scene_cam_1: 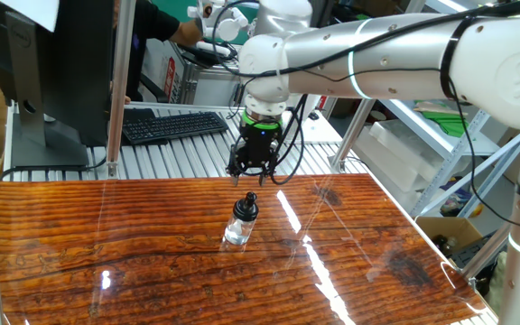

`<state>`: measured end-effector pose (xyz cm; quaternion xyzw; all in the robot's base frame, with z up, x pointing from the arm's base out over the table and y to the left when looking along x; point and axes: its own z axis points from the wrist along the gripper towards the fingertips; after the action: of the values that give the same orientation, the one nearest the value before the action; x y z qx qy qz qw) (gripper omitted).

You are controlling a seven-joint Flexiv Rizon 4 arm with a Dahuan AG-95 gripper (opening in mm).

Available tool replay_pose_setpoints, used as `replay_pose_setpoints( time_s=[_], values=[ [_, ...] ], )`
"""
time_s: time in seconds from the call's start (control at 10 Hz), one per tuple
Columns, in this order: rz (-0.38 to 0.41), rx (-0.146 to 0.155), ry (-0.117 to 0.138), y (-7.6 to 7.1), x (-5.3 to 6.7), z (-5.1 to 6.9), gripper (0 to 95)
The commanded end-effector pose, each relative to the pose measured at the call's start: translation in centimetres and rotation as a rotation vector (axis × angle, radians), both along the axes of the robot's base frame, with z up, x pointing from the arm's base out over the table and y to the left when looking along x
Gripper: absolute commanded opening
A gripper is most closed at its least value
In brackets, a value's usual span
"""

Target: Screw the lid onto the jar

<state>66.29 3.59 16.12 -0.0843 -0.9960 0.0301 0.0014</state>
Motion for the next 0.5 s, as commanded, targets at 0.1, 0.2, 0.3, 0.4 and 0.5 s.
replay_pose_setpoints(
  time_s=[0.1,0.2,0.3,0.4,0.5],
  values=[
    [-0.027,0.017,-0.006,0.02,-0.09,-0.02,57.0],
    [-0.026,0.017,-0.008,0.14,-0.28,-0.10,57.0],
    [-0.026,0.017,-0.009,0.17,-0.36,-0.16,57.0],
    [-0.021,0.012,-0.017,0.27,-0.73,-0.42,57.0],
    [-0.018,0.012,-0.019,0.28,-0.93,-0.51,57.0]
  ],
)
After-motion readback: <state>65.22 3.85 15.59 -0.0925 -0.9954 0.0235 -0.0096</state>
